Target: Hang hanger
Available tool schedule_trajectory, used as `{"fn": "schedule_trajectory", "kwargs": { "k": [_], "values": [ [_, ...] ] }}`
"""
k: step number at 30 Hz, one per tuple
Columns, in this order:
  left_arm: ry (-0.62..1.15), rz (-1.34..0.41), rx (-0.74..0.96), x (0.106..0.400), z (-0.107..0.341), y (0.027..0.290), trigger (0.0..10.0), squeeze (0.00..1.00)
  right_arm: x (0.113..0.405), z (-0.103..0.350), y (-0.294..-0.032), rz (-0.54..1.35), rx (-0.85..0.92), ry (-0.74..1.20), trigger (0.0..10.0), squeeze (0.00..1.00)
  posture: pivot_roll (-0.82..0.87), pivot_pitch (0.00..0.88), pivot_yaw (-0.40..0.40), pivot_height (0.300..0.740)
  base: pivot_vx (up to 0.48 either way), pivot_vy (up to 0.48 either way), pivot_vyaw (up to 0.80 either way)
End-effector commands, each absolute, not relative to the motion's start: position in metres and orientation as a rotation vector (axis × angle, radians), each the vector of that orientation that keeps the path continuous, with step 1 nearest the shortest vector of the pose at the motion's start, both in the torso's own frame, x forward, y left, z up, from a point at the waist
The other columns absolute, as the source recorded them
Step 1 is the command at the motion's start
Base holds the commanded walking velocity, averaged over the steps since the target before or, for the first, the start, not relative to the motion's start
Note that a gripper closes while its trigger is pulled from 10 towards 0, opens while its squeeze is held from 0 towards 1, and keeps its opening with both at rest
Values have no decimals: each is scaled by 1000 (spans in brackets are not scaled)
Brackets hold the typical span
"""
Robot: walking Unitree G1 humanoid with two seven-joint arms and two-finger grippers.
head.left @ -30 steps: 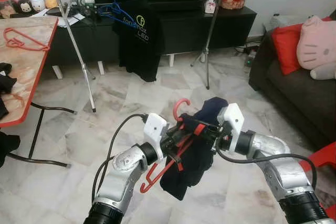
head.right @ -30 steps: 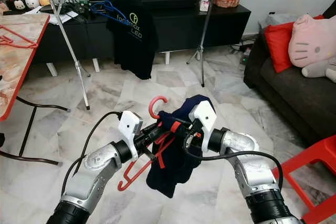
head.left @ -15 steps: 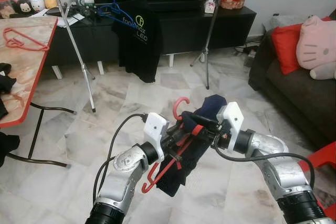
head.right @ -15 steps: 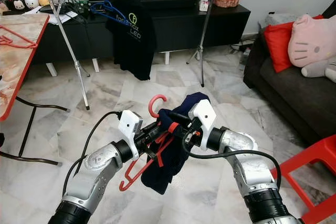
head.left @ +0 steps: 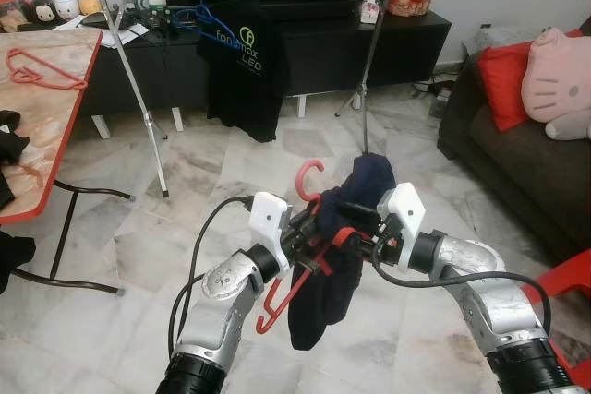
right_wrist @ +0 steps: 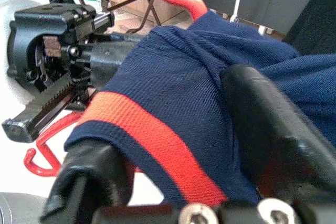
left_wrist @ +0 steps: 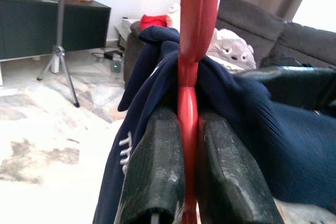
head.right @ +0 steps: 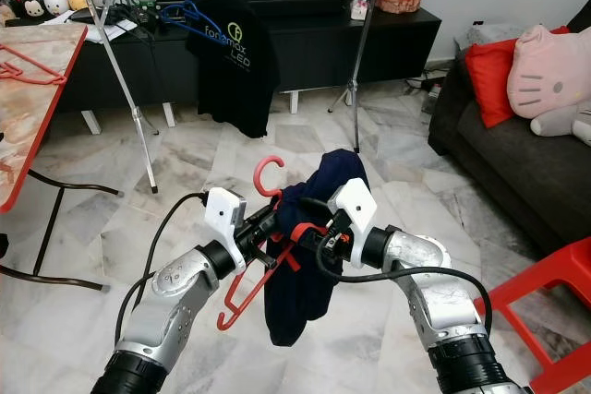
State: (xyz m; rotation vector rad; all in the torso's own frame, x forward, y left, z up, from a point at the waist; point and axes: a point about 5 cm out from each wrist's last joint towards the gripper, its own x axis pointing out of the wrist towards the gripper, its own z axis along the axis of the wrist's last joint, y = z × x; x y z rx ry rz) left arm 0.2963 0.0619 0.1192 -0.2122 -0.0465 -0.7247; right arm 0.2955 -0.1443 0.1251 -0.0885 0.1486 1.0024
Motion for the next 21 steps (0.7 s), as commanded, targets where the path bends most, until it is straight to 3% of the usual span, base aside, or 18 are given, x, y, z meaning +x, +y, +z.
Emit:
{"fn": "schedule_trajectory", "kwargs": {
  "k": [1, 12, 19, 20, 21],
  "values": [
    [-195, -709, -248, 304, 149, 59, 10000, 0, 288, 114, -141, 1033, -99, 211, 10000, 1000, -58, 0, -67, 740, 0, 0, 0],
    [-211, -667, -268, 308, 149, 63, 10000, 0, 286, 112, -142, 993, -110, 215, 10000, 1000, -62, 0, -68, 740, 0, 0, 0],
    [-213, -667, -284, 308, 150, 63, 10000, 0, 302, 119, -146, 841, -133, 156, 10000, 1000, -64, 0, -67, 740, 0, 0, 0],
    [-212, -669, -285, 308, 149, 63, 10000, 0, 307, 123, -146, 809, -145, 131, 10000, 757, -62, 0, -68, 740, 0, 0, 0],
    [-211, -670, -284, 308, 149, 63, 10000, 0, 308, 124, -147, 798, -146, 126, 10000, 20, -62, 0, -68, 740, 0, 0, 0]
  ]
}}
